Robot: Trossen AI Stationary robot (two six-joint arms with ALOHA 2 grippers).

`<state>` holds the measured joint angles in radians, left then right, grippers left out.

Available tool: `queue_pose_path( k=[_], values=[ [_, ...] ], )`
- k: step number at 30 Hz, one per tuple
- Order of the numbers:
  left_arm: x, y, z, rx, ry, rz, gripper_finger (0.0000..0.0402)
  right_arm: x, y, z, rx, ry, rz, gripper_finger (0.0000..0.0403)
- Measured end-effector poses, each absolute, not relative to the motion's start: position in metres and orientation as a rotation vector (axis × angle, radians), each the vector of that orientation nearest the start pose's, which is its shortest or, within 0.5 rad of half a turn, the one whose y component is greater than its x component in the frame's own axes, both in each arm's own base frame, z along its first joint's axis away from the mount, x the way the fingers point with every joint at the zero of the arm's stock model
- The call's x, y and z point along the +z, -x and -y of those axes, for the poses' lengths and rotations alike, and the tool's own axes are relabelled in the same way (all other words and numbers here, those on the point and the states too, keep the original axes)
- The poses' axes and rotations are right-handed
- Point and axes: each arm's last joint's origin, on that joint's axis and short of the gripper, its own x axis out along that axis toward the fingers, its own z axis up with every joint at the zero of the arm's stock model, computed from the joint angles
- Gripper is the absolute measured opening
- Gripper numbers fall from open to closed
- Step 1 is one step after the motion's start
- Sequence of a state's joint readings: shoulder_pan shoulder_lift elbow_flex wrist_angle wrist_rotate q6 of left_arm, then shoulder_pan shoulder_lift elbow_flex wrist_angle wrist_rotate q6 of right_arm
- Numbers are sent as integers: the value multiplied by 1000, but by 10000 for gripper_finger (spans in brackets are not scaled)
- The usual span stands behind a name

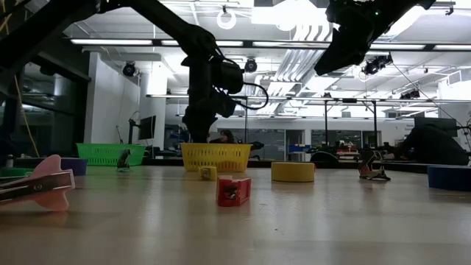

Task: Pick and place Stapler, Stapler remover, tape
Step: Put the blue tape into the yellow bin, then put the dark blue tape into the yellow bin

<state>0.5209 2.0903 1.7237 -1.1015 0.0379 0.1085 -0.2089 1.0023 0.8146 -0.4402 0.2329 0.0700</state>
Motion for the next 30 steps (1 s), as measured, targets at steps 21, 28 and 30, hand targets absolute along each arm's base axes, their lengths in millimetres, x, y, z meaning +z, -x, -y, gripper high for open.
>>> queue_pose_path(
  k=[21, 28, 30],
  values=[
    [262, -346, -201, 439, 318, -1423, 201, 281, -200, 49, -459, -87, -635, 176],
    [296, -307, -179, 521, 376, -1398, 201, 279, -199, 49, -461, -93, -662, 176],
    [300, -292, -170, 558, 413, -1384, 201, 279, -199, 49, -460, -92, -662, 176]
  ],
)
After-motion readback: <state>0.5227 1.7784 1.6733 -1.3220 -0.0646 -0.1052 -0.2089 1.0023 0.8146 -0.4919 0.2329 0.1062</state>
